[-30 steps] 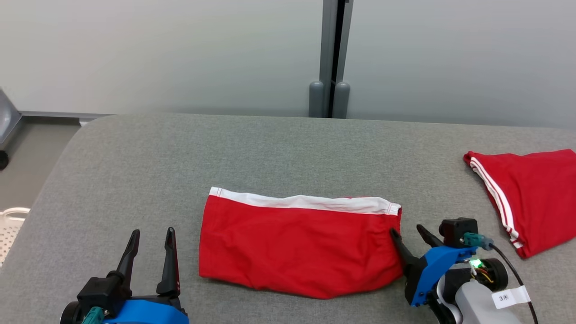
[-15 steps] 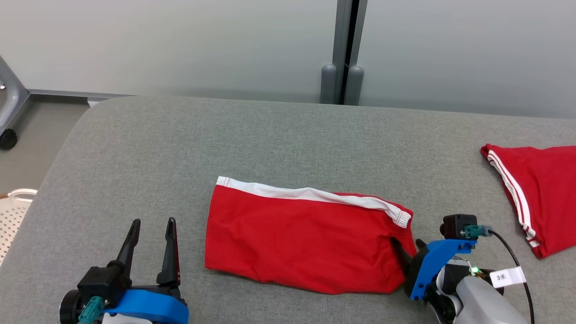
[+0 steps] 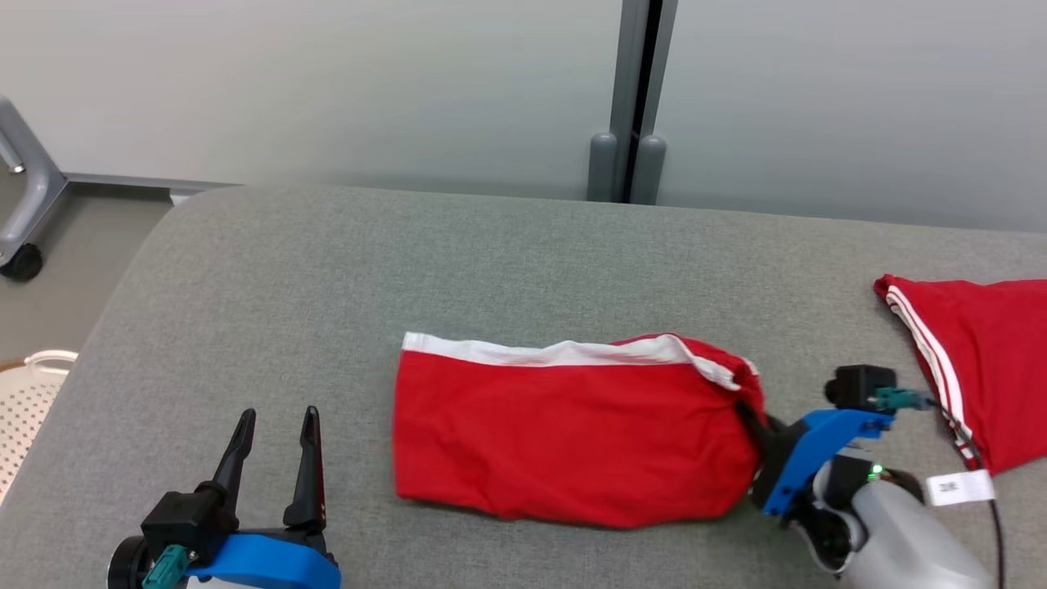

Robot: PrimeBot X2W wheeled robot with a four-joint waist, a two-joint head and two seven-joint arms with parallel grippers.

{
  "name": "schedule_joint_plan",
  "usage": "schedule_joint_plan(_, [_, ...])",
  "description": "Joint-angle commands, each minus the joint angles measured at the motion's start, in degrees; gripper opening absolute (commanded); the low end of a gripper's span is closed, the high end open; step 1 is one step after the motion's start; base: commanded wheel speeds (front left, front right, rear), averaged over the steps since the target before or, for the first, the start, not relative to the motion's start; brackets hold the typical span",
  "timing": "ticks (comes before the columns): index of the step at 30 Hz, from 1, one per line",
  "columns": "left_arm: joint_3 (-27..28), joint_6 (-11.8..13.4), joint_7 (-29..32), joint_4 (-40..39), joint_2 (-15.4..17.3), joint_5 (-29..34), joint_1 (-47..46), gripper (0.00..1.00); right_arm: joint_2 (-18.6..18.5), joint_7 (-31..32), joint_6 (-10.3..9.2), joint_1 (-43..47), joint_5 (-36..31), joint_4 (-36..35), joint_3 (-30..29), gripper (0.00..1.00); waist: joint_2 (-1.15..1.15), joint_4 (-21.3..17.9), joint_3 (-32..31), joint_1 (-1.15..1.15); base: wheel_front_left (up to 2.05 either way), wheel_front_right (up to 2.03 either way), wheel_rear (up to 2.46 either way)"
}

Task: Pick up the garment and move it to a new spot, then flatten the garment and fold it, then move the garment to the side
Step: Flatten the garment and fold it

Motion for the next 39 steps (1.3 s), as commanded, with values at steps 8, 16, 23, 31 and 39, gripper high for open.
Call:
schedule_joint_plan(8, [-0.34,-0.10,-0.25,0.51,-0.18,-0.14,0.99,1.00,-8.27,2.57,0.01,3.56,7.70,-6.58,0.64,0.00,-0.01,-2.07,-1.20,0.00,0.00,0.00,0.00])
schedule_joint_plan(16, [-1.80,-0.11,-0.25,1.45,0.15,-0.63,0.21,1.00,-5.38,10.14,0.01,5.94,23.88,-16.85,-2.52,0.00,-0.01,-2.63,-0.91,0.00,0.00,0.00,0.00])
schedule_joint_plan(23, [-3.08,-0.11,-0.25,2.08,0.02,-0.92,-0.82,1.00,0.75,15.05,0.01,6.97,36.97,-22.60,-4.65,0.00,-0.01,-0.34,0.19,0.00,0.00,0.00,0.00])
schedule_joint_plan(31, [-4.55,-0.10,-0.25,2.96,-0.42,-1.55,-2.29,1.00,3.32,14.03,0.01,2.59,44.49,-17.22,-2.93,0.00,-0.01,4.34,1.92,0.00,0.00,0.00,0.00])
schedule_joint_plan(39, [-5.18,-0.10,-0.25,3.56,-0.77,-1.89,-3.27,1.00,3.28,8.38,0.02,-2.13,49.93,-10.82,4.53,0.00,-0.01,8.91,3.32,0.00,0.00,0.00,0.00])
